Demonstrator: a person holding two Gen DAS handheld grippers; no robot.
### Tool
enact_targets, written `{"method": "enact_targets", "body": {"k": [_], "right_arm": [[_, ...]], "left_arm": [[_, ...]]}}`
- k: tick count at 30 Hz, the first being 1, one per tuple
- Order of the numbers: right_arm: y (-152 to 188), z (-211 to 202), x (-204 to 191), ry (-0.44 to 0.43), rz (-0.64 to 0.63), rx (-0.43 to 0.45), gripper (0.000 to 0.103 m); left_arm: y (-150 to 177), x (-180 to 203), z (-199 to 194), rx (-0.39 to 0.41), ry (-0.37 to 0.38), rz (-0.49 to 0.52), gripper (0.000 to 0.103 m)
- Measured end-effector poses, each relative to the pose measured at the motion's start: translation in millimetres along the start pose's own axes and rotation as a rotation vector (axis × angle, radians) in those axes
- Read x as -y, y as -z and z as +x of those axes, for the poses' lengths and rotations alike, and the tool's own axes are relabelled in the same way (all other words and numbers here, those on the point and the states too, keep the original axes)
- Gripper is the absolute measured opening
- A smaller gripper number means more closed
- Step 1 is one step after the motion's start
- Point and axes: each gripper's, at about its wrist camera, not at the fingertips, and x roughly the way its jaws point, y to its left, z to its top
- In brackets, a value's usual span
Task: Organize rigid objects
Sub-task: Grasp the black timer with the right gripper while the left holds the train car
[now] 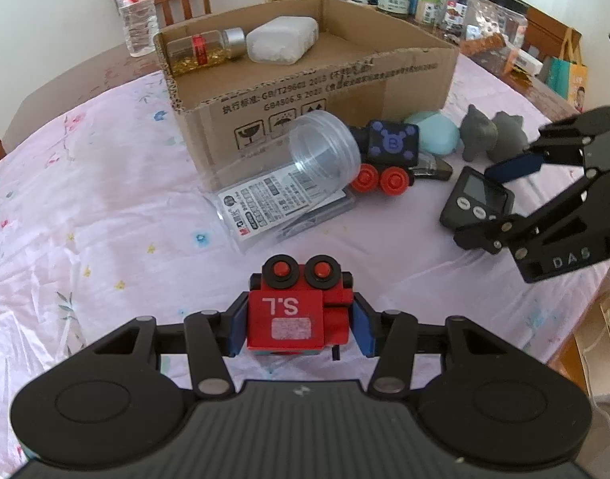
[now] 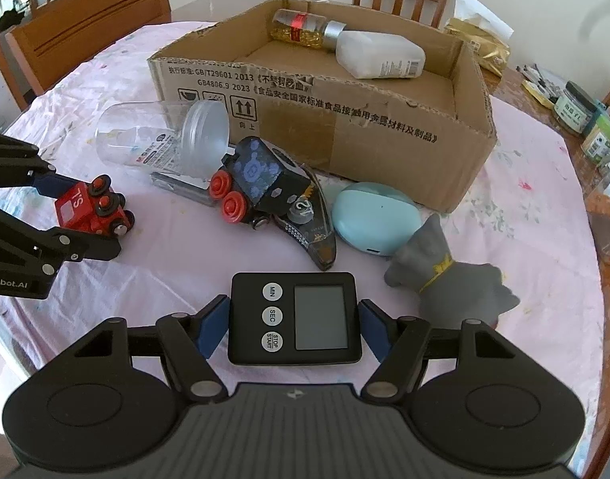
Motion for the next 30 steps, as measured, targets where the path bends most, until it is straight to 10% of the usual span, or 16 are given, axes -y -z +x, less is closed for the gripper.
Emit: {"method": "enact_targets", "body": {"k": [14, 30], "right_arm": [[-27.9, -59.4, 13.5, -0.025, -0.040, 0.058, 0.074], [-110.6, -68.8, 58.6, -0.016, -0.070, 0.203, 0.074]], "left_arm": [[-30.6, -1.1, -64.7, 0.042, 0.093, 0.118, 0.051], [-104.7, -18.6, -71.8, 0.173, 0.000, 0.104, 0.051]]}}
